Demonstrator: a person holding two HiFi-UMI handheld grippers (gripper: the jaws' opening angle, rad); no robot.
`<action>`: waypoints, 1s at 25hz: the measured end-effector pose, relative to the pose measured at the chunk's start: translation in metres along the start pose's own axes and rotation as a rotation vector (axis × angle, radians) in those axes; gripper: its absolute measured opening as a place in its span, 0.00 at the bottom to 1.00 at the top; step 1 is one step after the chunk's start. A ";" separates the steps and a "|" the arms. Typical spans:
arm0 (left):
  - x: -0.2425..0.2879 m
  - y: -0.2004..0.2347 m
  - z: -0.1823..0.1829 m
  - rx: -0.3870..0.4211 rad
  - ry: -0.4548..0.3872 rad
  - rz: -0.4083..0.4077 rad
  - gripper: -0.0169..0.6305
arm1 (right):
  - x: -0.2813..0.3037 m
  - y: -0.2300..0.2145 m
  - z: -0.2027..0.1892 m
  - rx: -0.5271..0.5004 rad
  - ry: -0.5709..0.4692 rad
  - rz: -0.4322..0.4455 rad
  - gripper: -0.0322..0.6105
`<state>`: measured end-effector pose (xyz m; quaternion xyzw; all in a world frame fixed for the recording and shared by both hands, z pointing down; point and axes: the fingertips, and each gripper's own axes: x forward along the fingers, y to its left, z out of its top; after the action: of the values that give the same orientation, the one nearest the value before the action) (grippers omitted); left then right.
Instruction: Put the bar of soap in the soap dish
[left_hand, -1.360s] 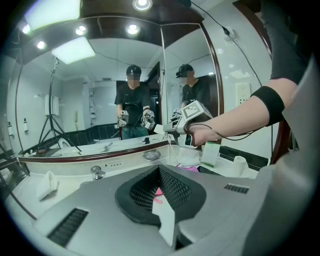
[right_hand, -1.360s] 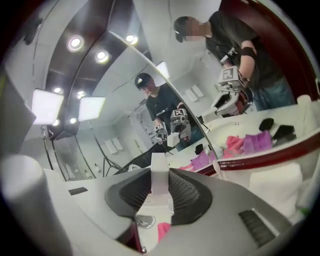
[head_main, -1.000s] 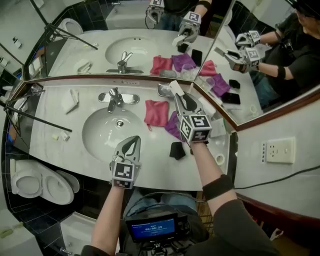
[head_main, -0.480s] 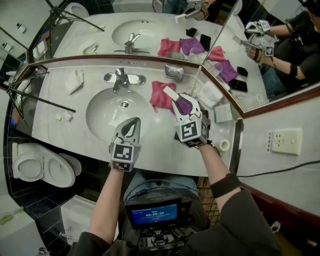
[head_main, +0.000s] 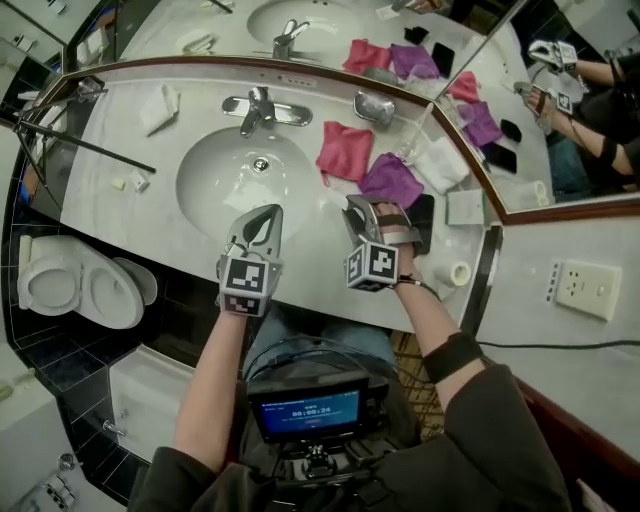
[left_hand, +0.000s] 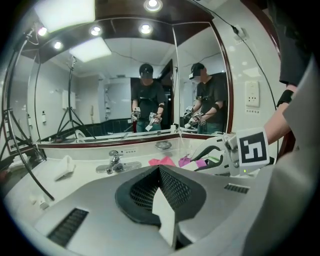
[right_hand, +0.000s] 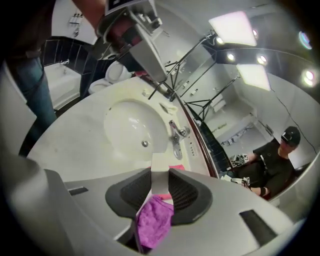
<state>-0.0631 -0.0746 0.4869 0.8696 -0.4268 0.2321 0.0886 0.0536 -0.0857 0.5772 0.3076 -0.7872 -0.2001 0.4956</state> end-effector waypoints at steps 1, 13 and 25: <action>-0.002 0.001 -0.002 -0.005 0.002 0.007 0.03 | 0.004 0.009 0.001 -0.026 0.006 0.016 0.24; -0.024 0.017 -0.016 -0.048 0.004 0.080 0.03 | 0.038 0.065 -0.005 -0.185 0.057 0.140 0.25; -0.037 0.025 -0.025 -0.084 -0.007 0.116 0.03 | 0.045 0.095 -0.008 -0.272 0.082 0.211 0.26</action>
<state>-0.1101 -0.0551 0.4897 0.8398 -0.4861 0.2156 0.1098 0.0195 -0.0476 0.6693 0.1615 -0.7598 -0.2388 0.5827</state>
